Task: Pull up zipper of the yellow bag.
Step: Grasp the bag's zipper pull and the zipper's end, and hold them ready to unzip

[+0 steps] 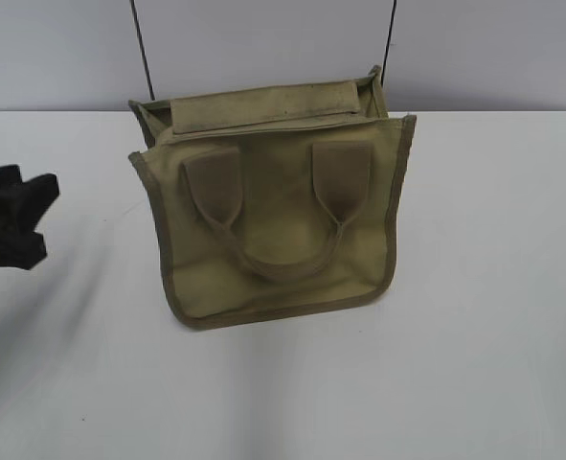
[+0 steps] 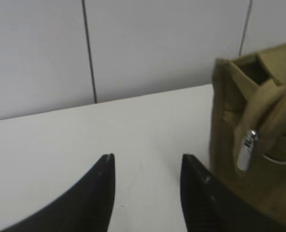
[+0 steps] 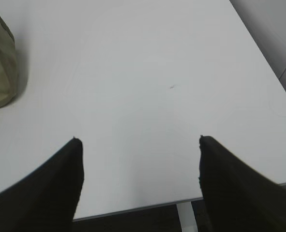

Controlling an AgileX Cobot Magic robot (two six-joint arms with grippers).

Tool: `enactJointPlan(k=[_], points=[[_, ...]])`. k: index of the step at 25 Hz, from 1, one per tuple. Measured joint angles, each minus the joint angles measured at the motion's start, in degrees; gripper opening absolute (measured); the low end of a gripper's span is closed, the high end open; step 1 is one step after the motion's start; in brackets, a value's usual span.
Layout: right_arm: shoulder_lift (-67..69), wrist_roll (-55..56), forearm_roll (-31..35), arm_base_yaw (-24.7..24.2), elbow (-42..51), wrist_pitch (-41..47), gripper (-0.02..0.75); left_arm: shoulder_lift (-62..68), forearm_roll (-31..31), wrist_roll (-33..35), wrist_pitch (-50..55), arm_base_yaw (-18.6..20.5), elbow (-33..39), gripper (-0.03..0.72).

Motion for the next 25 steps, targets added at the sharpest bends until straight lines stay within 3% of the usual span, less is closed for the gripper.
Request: enactJointPlan(k=[4,10,25], points=[[0.0,0.0,0.0,0.0,0.0,0.0,0.543,12.0,6.8,-4.2,-8.1,-0.3,-2.0,0.321],[0.0,0.0,0.0,0.0,0.0,0.0,0.543,24.1,21.8,-8.1,-13.8,-0.4,-7.5,0.314],[0.0,0.0,0.0,0.0,0.0,0.0,0.543,37.4,27.4,-11.4,-16.2,-0.4,-19.6,0.295]])
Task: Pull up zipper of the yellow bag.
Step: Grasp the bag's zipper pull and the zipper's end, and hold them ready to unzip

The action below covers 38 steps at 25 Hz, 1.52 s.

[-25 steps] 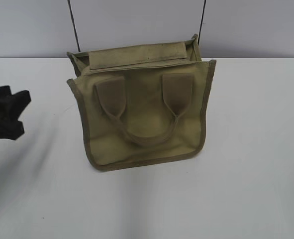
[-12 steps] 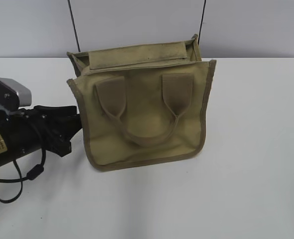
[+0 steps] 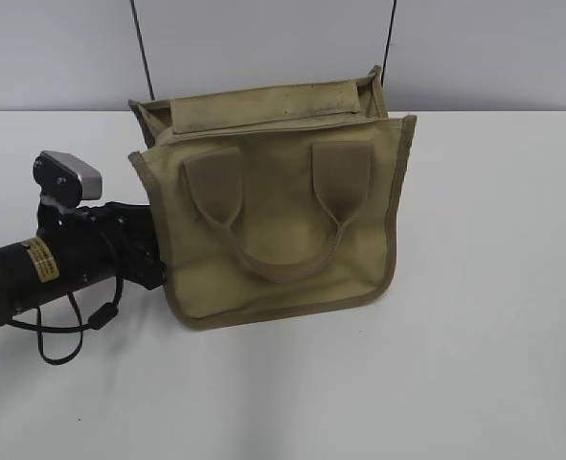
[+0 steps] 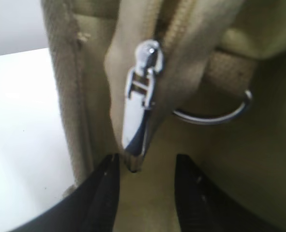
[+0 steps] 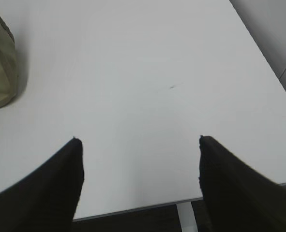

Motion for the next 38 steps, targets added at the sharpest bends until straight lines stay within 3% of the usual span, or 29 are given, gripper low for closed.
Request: enactJointPlan(k=[5,13,21,31,38], points=[[0.0,0.0,0.0,0.0,0.0,0.0,0.543,2.8,0.3,-0.1,-0.4,0.0,-2.8,0.251],[0.0,0.0,0.0,0.0,0.0,0.0,0.543,3.4,-1.0,-0.1,-0.4,0.0,-3.2,0.015],[0.0,0.0,0.0,0.0,0.0,0.0,0.543,-2.6,-7.1,-0.1,0.6,0.0,0.7,0.008],[0.0,0.0,0.0,0.0,0.0,0.0,0.543,-20.1,-8.2,-0.1,21.7,0.0,1.5,0.008],[0.0,0.0,0.6,0.0,0.0,0.0,0.543,-23.9,-8.8,4.3,27.7,-0.1,1.5,0.008]])
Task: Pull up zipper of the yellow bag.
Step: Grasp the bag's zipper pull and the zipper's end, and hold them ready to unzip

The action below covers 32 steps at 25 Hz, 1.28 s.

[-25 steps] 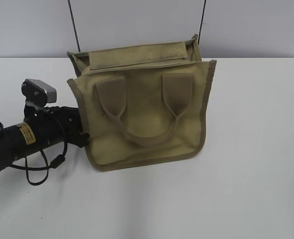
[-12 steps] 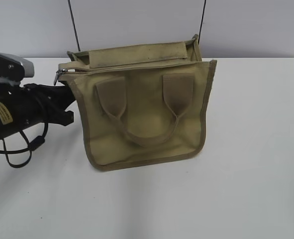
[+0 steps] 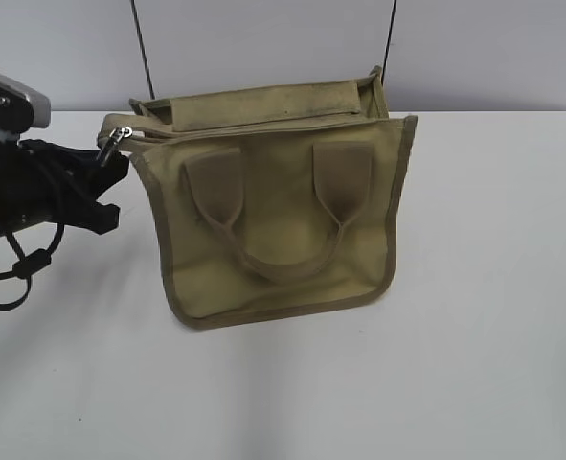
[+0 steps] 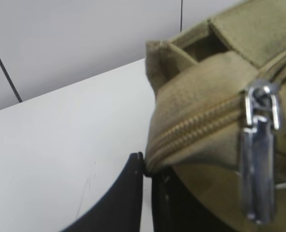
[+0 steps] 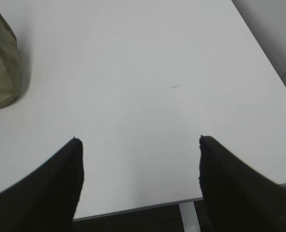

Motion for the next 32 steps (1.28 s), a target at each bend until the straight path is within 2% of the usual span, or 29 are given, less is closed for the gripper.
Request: enactJointPlan(k=[6,9,14,18,22,27,30,32], points=[[0.0,0.0,1.3,0.0,-0.2,0.1,0.543,-2.0,-0.3,2.1,3.0,0.0,0.1,0.008],[0.3,0.1,3.0,0.0,-3.3,-0.8,0.543,-2.1,-0.3,2.2,4.2,0.0,0.1,0.008],[9.5,-2.1,6.5,0.0,-9.0,-5.1,0.543,-3.3,-0.3,2.3,4.8,0.0,0.1,0.008],[22.5,-9.9,13.2,0.0,-13.7,-5.7,0.531,-4.3,-0.2,2.3,5.9,0.0,0.1,0.008],[33.6,-15.8,20.1,0.0,-18.7,-10.8,0.497,-4.7,0.4,2.3,6.9,0.0,0.1,0.008],[44.1,-21.8,31.4,0.1,-22.8,-14.0,0.491,-4.9,0.6,2.3,7.6,0.0,0.1,0.008],[50.3,-23.0,33.7,2.8,-25.3,-15.3,0.490,-4.9,0.7,2.3,8.3,0.0,0.1,0.008],[53.4,-22.8,33.4,7.8,-26.5,-17.4,0.490,-4.9,0.7,2.3,8.5,0.0,0.1,0.008]])
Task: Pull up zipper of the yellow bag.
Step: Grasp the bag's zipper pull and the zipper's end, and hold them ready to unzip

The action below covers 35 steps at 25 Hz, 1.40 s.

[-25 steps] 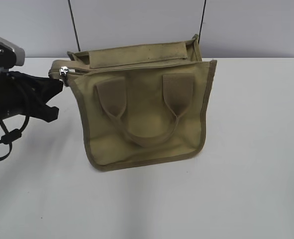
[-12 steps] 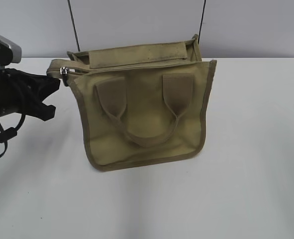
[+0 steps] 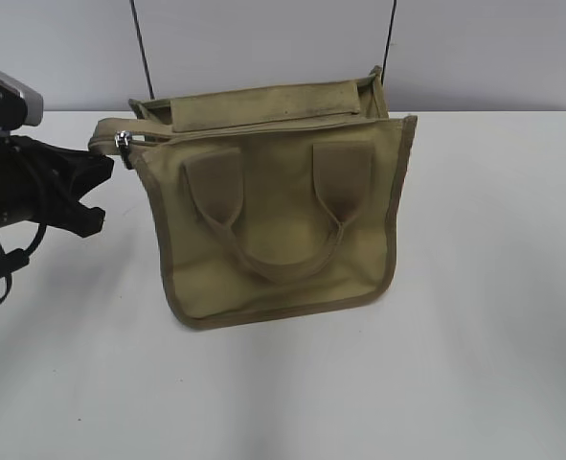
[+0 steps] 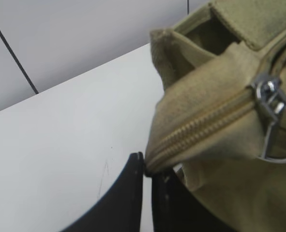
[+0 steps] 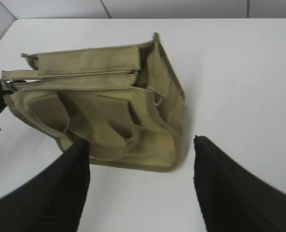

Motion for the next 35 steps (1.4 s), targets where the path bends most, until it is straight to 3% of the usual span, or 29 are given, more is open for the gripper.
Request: enactJointPlan(k=[4,9,14,18,24,35], points=[[7.4,7.6,-6.7,13.5,-3.4,-6.9,0.490,0.0,0.1,0.0,0.0,0.0,0.0,0.008],[20.8,24.5,-24.5,30.2,-10.9,-10.9,0.490,0.0,1.0,0.0,0.0,0.0,0.0,0.008],[36.3,34.8,-33.6,41.5,-24.3,-11.5,0.488,0.0,0.9,-0.1,0.0,0.0,0.0,0.008],[46.9,35.8,-34.3,45.8,-34.9,-11.6,0.427,-0.1,-0.2,-0.3,0.0,0.0,0.0,0.008],[58.8,35.4,-35.3,47.3,-46.0,-10.0,0.390,-1.2,-1.4,-0.5,0.3,0.9,0.0,0.008],[62.7,34.6,-35.4,47.3,-48.6,-1.9,0.382,-1.6,-1.6,-0.7,-0.5,0.9,0.0,0.008]])
